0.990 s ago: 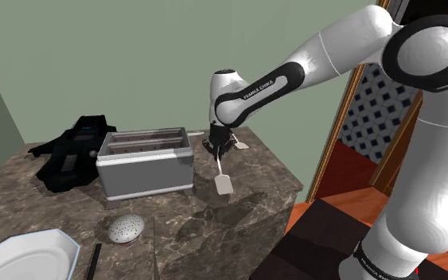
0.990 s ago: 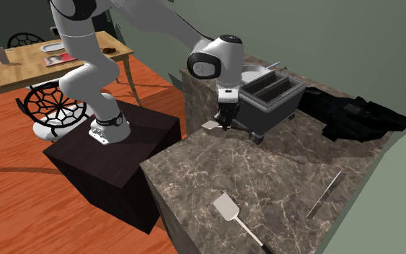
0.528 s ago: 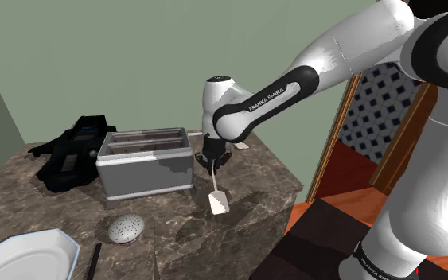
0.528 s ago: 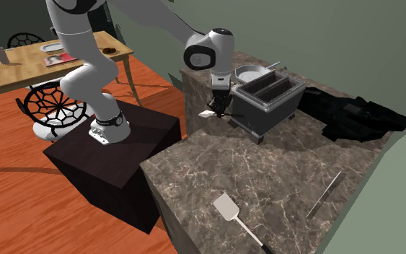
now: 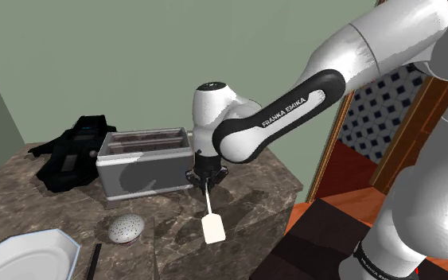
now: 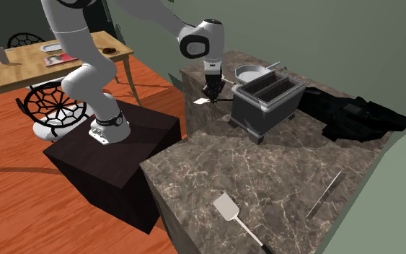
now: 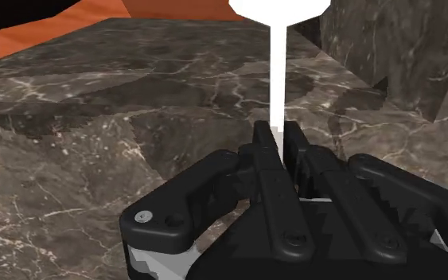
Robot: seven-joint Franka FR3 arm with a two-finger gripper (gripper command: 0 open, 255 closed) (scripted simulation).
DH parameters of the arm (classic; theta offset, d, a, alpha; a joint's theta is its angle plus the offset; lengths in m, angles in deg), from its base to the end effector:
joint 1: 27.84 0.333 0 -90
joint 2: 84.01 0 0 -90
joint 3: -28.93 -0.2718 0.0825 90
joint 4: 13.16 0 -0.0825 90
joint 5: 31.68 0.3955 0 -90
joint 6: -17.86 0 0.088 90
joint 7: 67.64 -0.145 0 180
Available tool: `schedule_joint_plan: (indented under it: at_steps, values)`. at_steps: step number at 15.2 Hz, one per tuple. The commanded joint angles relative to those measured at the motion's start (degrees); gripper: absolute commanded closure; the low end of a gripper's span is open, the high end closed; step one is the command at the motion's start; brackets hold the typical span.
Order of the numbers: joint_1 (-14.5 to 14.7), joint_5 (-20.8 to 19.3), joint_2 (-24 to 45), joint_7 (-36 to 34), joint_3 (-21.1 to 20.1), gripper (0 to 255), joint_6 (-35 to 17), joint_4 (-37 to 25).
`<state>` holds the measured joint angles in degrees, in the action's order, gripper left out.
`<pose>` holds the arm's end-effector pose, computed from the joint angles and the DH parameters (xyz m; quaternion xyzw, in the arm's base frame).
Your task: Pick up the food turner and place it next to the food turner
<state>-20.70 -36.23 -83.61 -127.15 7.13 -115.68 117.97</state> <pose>0.4640 0.2527 0.2623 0.9708 -0.2375 0.0323 0.0076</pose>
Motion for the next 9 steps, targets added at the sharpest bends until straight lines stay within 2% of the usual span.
schedule_joint_plan:
  at_steps: [1, 9]
  values:
    - [1.5, 0.0, -0.3, -3.1, -1.5, 255, 0.0, 0.4]
    - [7.3, -0.7, 0.2, -15.2, -7.4, 255, 1.1, -0.3]
